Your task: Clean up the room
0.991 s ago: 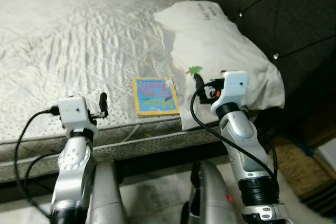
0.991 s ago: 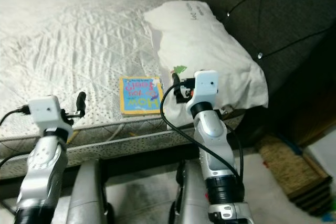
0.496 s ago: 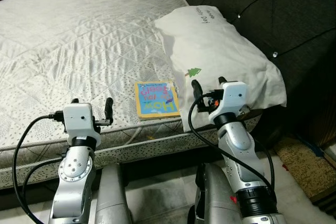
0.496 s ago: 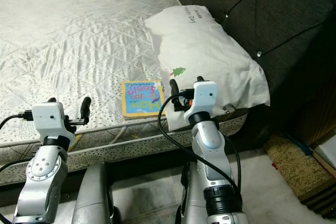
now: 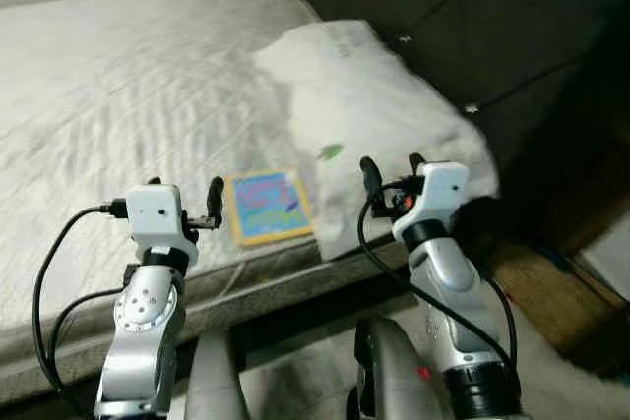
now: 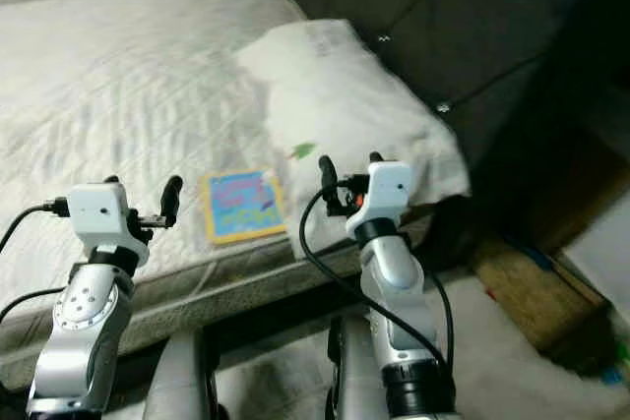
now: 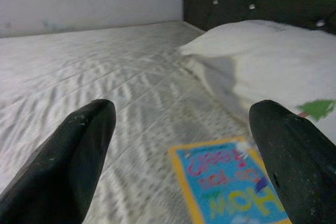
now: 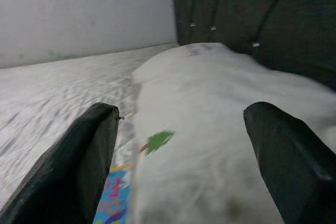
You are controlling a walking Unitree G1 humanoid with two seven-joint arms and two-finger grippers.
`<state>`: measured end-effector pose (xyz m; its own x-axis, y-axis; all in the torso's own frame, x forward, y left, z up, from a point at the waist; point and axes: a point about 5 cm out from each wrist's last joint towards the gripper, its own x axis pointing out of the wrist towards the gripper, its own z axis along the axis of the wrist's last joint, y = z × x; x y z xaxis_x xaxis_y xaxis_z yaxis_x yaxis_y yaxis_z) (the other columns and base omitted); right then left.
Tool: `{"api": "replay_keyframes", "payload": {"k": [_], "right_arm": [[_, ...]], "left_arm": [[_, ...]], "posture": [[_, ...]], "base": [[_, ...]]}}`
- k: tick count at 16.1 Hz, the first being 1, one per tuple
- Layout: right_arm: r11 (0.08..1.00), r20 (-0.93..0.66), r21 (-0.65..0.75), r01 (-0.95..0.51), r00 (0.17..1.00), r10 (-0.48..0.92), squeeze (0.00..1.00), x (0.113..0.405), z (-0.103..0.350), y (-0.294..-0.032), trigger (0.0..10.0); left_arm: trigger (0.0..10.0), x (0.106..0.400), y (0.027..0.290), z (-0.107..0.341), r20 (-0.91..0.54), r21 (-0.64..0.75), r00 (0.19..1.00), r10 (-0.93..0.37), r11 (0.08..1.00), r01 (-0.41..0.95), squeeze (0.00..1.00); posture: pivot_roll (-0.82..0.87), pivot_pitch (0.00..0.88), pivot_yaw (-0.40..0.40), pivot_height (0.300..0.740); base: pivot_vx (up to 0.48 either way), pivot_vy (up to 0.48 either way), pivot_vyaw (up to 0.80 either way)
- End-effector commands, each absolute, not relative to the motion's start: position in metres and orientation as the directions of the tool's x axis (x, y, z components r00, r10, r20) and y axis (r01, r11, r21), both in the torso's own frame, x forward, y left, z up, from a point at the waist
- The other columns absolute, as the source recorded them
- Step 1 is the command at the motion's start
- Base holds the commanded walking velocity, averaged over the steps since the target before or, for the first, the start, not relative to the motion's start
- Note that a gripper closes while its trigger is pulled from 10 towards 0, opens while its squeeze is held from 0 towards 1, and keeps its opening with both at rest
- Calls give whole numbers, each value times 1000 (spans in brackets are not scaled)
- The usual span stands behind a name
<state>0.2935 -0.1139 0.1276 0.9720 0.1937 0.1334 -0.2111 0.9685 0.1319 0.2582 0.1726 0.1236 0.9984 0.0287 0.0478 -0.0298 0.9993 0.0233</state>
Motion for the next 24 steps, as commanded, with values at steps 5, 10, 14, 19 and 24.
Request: {"api": "replay_keyframes", "payload": {"k": [5,10,14,19,24], "right_arm": [[964,149,130,-234,965,214,0,293,134,-115,10000],[963,121,110,-244,965,231,0,288,129,-119,10000],[965,108,88,-246,966,237,0,290,126,-121,10000],[961,86,40,-275,959,271,0,290,119,-115,10000],[992,126,-21,-124,984,126,0,285,120,-136,10000]], "left_arm": [[10000,260,169,128,61,26,998,3,1000,-5,0],[10000,253,163,117,13,-3,1000,20,1000,-20,0],[10000,251,165,106,-35,10,998,45,999,-45,0],[10000,259,161,98,-80,87,996,31,996,-24,0],[10000,252,165,105,-38,96,998,49,994,-45,0]], "posture": [[35,0,3,683],[40,0,-19,734],[50,0,-10,740],[39,0,-21,740],[27,0,1,740]], "base": [[0,0,-409],[0,0,-400],[0,0,-200],[0,0,0],[0,0,0]]}}
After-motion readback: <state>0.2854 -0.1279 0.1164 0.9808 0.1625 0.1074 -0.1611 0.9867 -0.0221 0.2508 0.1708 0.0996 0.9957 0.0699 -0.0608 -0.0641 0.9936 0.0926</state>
